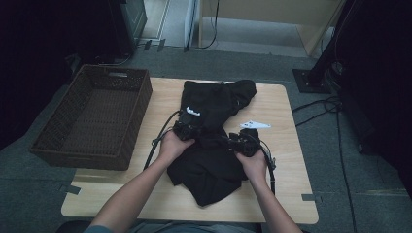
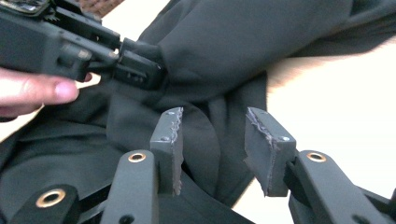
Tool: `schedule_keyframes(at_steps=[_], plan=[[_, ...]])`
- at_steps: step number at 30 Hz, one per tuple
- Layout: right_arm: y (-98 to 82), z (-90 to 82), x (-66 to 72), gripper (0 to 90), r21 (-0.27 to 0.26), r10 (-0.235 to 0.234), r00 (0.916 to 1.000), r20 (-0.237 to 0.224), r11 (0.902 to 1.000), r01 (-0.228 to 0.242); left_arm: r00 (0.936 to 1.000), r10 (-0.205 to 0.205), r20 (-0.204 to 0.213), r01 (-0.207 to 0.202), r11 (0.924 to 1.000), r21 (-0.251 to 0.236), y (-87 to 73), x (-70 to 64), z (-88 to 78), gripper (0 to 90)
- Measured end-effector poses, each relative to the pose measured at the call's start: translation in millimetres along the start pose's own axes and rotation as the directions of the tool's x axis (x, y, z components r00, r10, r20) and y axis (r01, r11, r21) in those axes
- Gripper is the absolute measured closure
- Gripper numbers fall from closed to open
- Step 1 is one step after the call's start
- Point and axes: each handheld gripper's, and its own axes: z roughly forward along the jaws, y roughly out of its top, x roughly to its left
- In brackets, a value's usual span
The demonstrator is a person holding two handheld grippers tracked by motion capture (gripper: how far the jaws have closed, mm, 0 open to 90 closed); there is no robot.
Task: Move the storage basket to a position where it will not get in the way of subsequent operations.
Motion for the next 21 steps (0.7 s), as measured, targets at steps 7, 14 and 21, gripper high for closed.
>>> schedule_keyframes(at_steps=[7, 14, 21], plan=[[6.8, 15.7, -15.5, 60.6, -0.003, 0.014, 0.9989, 0.044, 0.9999, -0.014, 0.9988, -0.045, 0.018, 0.046, 0.9954, -0.084, 10.5, 18.3, -34.6, 87.8], [16.2, 58.2, -17.2, 55.0, 0.019, -0.015, 0.9957, 0.091, 0.9997, 0.014, 0.9978, -0.065, 0.009, 0.066, 0.9918, -0.11, 11.0, 29.3, -48.5, 87.6], [19.6, 87.4, -6.0, 46.3, 0.062, -0.089, 0.9779, 0.189, 0.995, 0.079, 0.9971, -0.076, 0.002, 0.076, 0.9905, -0.115, 6.4, 39.3, -56.9, 87.5]])
